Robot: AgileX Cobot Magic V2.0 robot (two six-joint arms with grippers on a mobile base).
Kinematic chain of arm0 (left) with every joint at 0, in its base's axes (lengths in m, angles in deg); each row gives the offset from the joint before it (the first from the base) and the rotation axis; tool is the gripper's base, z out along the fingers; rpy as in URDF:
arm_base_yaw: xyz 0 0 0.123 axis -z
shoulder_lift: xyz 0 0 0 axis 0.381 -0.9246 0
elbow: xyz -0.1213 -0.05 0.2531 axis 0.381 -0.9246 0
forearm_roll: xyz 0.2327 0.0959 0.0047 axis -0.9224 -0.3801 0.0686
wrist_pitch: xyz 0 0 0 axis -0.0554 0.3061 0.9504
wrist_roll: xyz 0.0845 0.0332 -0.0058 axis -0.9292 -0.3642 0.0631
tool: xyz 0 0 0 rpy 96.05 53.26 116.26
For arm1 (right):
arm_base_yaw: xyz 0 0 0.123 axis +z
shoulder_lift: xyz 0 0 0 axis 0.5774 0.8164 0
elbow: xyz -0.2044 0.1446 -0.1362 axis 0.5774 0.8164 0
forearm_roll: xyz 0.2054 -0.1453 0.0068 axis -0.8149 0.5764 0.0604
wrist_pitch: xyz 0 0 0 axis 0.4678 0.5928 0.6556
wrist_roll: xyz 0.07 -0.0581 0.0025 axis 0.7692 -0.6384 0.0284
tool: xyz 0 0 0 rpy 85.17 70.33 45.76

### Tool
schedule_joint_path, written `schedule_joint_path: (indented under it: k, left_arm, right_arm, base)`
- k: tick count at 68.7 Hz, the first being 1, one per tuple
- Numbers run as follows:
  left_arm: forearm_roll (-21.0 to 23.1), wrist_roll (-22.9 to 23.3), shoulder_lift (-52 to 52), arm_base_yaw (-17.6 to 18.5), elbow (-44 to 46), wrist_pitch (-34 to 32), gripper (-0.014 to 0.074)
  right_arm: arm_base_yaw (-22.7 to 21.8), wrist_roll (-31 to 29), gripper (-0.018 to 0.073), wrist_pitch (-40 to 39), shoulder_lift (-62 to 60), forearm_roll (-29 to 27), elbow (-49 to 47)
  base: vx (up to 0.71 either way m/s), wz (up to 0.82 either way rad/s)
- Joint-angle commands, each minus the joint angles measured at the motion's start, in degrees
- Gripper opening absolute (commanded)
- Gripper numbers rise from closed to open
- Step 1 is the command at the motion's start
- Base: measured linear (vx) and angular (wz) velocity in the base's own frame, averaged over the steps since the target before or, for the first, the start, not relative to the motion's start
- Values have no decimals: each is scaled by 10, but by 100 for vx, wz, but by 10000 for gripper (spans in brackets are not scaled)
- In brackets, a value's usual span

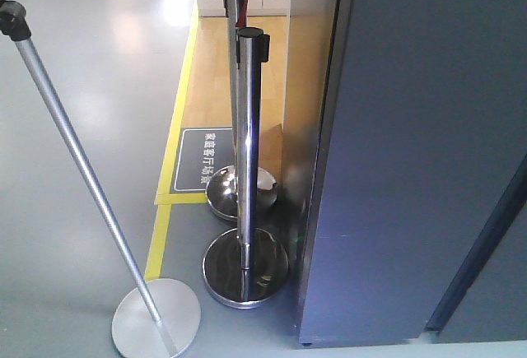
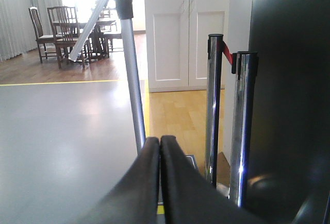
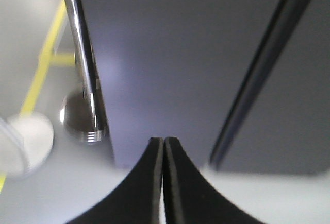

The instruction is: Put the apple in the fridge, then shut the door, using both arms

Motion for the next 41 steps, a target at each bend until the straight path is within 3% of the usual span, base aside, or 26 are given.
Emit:
schedule_joint_path:
  k: [1, 10, 20, 29, 41]
  left_arm:
    - [6, 0, 9, 3, 9, -43, -6]
    - [6, 0, 9, 3, 9, -43, -6]
    - [6, 0, 9, 3, 9, -43, -6]
    - [6, 0, 9, 3, 9, -43, -6]
    - [6, 0, 8, 3, 9, -39, -6]
  right_arm:
    - [-1, -5, -3, -184, -26, 11, 39]
    - [-1, 1, -3, -347, -79, 5, 142]
    - [-1, 1, -3, -451, -135, -4, 229]
    - [-2, 1, -3, -486, -172, -7, 276]
    - [-2, -1, -3, -462, -192, -6, 275]
  base:
    - [0, 0]
    - [0, 0]
    - [0, 0]
    - [0, 0]
    - [0, 0]
